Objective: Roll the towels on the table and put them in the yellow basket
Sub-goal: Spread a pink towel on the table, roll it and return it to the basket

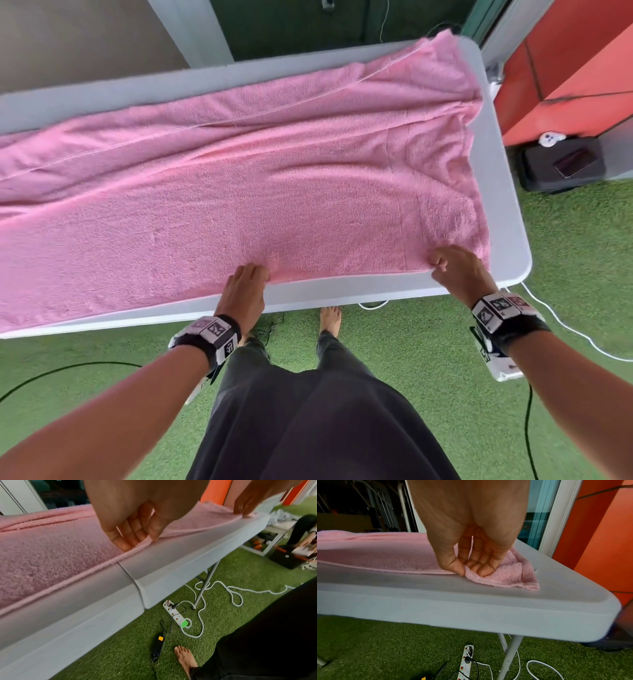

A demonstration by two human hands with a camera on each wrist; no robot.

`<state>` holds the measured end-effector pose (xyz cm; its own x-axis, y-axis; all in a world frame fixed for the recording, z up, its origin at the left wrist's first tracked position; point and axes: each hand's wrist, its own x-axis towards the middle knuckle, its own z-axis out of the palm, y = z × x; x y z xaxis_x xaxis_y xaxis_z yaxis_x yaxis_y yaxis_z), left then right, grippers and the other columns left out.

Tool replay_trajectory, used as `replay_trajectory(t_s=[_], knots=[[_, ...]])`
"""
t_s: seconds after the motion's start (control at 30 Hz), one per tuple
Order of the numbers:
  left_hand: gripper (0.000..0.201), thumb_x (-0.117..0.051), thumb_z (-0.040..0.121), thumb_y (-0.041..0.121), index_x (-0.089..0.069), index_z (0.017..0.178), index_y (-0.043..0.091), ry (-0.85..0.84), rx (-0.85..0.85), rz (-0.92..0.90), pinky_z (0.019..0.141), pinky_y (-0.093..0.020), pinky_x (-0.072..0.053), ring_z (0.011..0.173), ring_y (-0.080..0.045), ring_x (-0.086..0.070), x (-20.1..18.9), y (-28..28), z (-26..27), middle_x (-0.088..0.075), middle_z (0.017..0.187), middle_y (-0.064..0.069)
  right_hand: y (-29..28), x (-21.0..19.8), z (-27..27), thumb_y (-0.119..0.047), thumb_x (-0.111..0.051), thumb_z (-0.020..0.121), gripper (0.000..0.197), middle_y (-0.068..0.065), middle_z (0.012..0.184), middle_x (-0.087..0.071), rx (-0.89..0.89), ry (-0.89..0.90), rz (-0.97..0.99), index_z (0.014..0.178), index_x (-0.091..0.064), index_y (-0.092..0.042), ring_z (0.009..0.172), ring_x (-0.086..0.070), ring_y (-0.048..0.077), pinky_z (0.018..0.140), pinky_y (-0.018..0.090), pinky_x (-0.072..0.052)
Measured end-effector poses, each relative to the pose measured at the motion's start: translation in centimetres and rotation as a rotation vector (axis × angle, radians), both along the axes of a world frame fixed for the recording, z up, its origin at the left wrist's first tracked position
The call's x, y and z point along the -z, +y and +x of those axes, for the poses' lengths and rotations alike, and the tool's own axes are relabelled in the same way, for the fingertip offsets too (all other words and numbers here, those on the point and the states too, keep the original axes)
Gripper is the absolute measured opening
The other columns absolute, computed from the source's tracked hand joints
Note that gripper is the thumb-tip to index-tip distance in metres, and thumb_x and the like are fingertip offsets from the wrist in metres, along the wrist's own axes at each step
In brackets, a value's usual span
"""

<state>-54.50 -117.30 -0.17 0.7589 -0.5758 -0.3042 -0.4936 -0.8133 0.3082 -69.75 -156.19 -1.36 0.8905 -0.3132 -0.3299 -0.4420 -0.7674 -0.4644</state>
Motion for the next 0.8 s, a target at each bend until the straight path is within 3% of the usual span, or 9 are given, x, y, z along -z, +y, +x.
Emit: replay_trajectory(t_s=[0.1, 0.27, 0.37, 0.43, 0.5, 0.57, 0.67, 0.8], knots=[[0.027, -0.056, 0.081, -0.01, -0.059, 0.104, 0.005, 0.015, 0.018, -0.046, 0.082, -0.032, -0.048, 0.088, -0.019, -0.054, -0.2, 0.7, -1.1, -0.062, 0.096, -0.007, 0.7, -0.5, -2.3, 0.0, -0.064, 0.084, 0.014, 0.0, 0.088, -0.062, 0.027, 0.102, 0.0, 0.096, -0.065, -0.008, 0.078, -0.061, 0.015, 0.068, 0.021, -0.047], [0.023, -0.048, 0.09, -0.005, -0.057, 0.104, 0.011, 0.114, 0.062, -0.063, 0.085, -0.024, -0.037, 0.092, -0.01, -0.046, -0.4, 1.2, -2.3, -0.06, 0.102, -0.001, 2.1, -0.6, -5.6, -0.006, -0.068, 0.085, 0.013, -0.004, 0.082, -0.061, 0.082, 0.182, 0.011, 0.08, -0.061, -0.016, 0.071, -0.06, 0.01, 0.06, 0.011, -0.039], [0.025, -0.045, 0.09, -0.006, -0.056, 0.104, 0.012, 0.198, 0.151, -0.075, 0.085, -0.02, -0.035, 0.093, -0.008, -0.046, -0.7, 1.0, -2.9, -0.059, 0.104, 0.0, 2.6, -0.1, -6.6, -0.012, -0.067, 0.088, 0.023, -0.002, 0.087, -0.065, 0.135, 0.329, 0.018, 0.073, -0.055, -0.026, 0.072, -0.062, 0.011, 0.066, 0.025, -0.053], [0.024, -0.043, 0.092, -0.005, -0.057, 0.1, 0.013, 0.317, 0.212, -0.06, 0.078, -0.014, -0.035, 0.089, -0.007, -0.049, -0.9, 1.0, -3.0, -0.06, 0.103, -0.001, 3.4, 0.1, -6.7, -0.008, -0.065, 0.087, 0.018, 0.002, 0.094, -0.068, 0.129, 0.448, 0.024, 0.081, -0.062, -0.025, 0.075, -0.064, 0.013, 0.073, 0.032, -0.057], [0.022, -0.039, 0.096, 0.003, -0.056, 0.095, 0.016, 0.431, 0.235, -0.042, 0.072, -0.013, -0.038, 0.083, -0.009, -0.055, -0.9, 1.7, -2.9, -0.061, 0.097, -0.001, 4.9, 0.5, -6.2, -0.002, -0.063, 0.087, 0.016, 0.008, 0.101, -0.071, 0.112, 0.507, 0.043, 0.097, -0.067, -0.013, 0.076, -0.065, 0.012, 0.069, 0.025, -0.055], [0.022, -0.038, 0.098, 0.009, -0.058, 0.096, 0.018, 0.454, 0.197, -0.061, 0.075, -0.016, -0.044, 0.084, -0.011, -0.06, -0.9, 3.1, -2.6, -0.064, 0.098, 0.0, 7.5, 0.6, -4.9, -0.002, -0.062, 0.088, 0.018, 0.009, 0.104, -0.071, 0.066, 0.494, 0.059, 0.104, -0.068, -0.008, 0.078, -0.063, 0.011, 0.065, 0.017, -0.051], [0.021, -0.039, 0.099, 0.013, -0.06, 0.102, 0.016, 0.421, 0.104, -0.094, 0.08, -0.024, -0.052, 0.085, -0.011, -0.062, -1.1, 6.7, -1.7, -0.065, 0.101, 0.0, 13.2, -0.2, -1.9, -0.007, -0.059, 0.092, 0.017, 0.002, 0.1, -0.068, -0.012, 0.425, 0.125, 0.106, -0.067, -0.011, 0.082, -0.061, 0.008, 0.059, 0.008, -0.041], [0.023, -0.037, 0.1, 0.011, -0.059, 0.106, 0.013, 0.377, -0.011, -0.09, 0.068, -0.009, -0.043, 0.084, -0.008, -0.058, -1.0, 14.3, 0.4, -0.064, 0.103, 0.0, 21.9, -0.9, 3.0, -0.013, -0.06, 0.093, 0.015, -0.005, 0.1, -0.067, -0.118, 0.298, 0.213, 0.102, -0.065, -0.023, 0.082, -0.062, 0.001, 0.067, 0.013, -0.049]])
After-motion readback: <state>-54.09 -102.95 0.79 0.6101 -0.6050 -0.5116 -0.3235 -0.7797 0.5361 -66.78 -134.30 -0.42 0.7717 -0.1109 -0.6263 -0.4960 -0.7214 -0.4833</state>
